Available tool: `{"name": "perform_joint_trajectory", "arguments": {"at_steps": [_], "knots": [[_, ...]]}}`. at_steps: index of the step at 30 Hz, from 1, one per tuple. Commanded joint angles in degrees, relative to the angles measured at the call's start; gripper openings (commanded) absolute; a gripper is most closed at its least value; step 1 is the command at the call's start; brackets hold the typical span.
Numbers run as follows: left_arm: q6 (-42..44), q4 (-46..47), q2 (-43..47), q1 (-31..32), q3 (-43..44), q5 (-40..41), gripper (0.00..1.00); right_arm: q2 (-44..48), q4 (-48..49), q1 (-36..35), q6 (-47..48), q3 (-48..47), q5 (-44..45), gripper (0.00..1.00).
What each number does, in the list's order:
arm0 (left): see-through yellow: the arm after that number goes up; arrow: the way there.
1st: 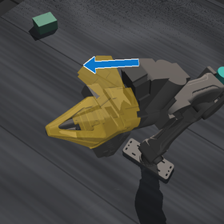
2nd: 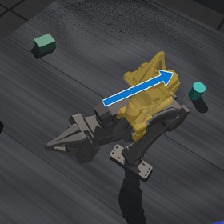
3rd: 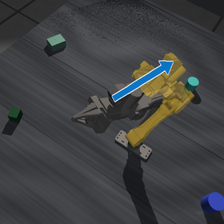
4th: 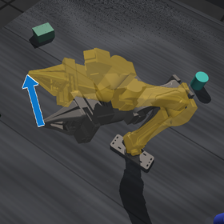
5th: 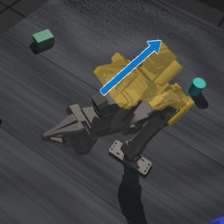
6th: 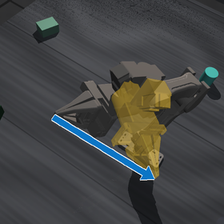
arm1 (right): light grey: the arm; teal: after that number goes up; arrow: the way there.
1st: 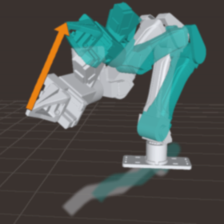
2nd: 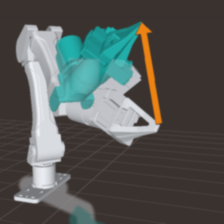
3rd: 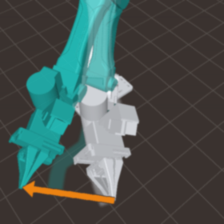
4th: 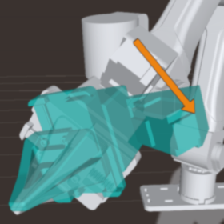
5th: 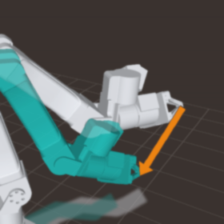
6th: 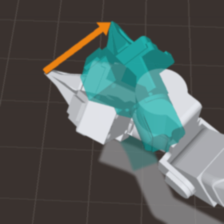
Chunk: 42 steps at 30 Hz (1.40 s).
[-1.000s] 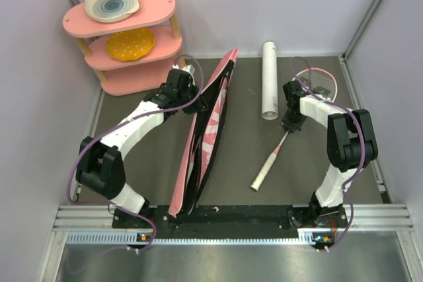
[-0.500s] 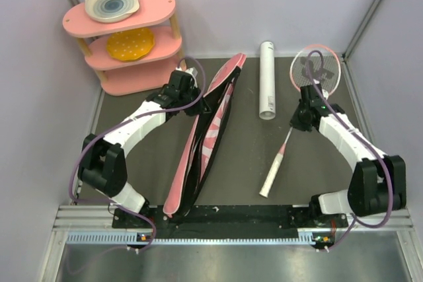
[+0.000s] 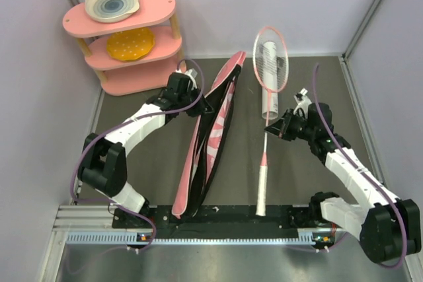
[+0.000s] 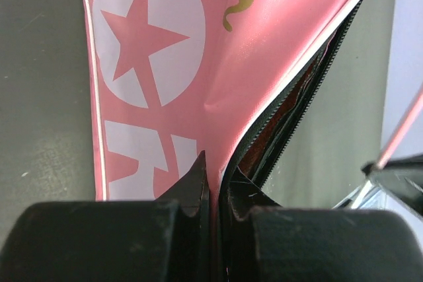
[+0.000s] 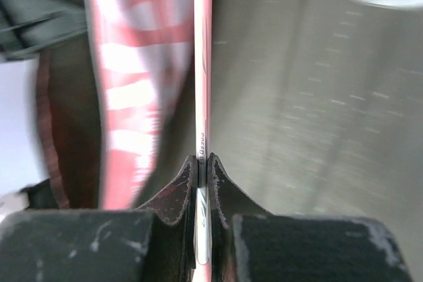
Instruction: Pack up the badminton gear
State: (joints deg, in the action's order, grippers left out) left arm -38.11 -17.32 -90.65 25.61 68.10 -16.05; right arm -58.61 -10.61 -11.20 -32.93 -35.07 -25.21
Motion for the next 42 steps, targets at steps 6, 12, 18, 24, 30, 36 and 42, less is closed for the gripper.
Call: {"name": "perform_joint_trajectory", "arguments": {"at_steps": [6,12,18,24,30,36,42], "knots": [[-13.5,21.9,-0.4,-1.0,-4.8,-4.5,0.00,2.4,37.0,-9.9,-29.9,-0.4,-21.3,0.00],[-21.6,27.7,-4.2,-1.1,-3.0,-1.0,0.00,-1.2,53.3,-17.4,-42.6,1.3,-22.8,0.00],[-27.1,31.4,-9.5,-1.2,0.7,2.0,0.00,-5.2,68.8,-22.3,-51.3,5.9,-20.7,0.00],[-30.4,34.1,-10.5,-1.3,1.3,3.7,0.00,-9.6,80.1,-23.7,-58.9,13.1,-17.3,0.00],[-32.2,36.0,-8.6,-1.3,-1.3,5.9,0.00,-9.6,81.1,-26.1,-60.2,17.2,-11.8,0.00],[-32.2,36.8,-6.5,-1.3,-3.1,7.0,0.00,-8.7,78.4,-27.5,-61.9,20.7,-6.4,0.00],[-28.6,35.1,-4.2,-0.9,-3.0,7.8,0.00,-4.1,64.2,-31.0,-59.5,19.3,-4.1,0.00]]}}
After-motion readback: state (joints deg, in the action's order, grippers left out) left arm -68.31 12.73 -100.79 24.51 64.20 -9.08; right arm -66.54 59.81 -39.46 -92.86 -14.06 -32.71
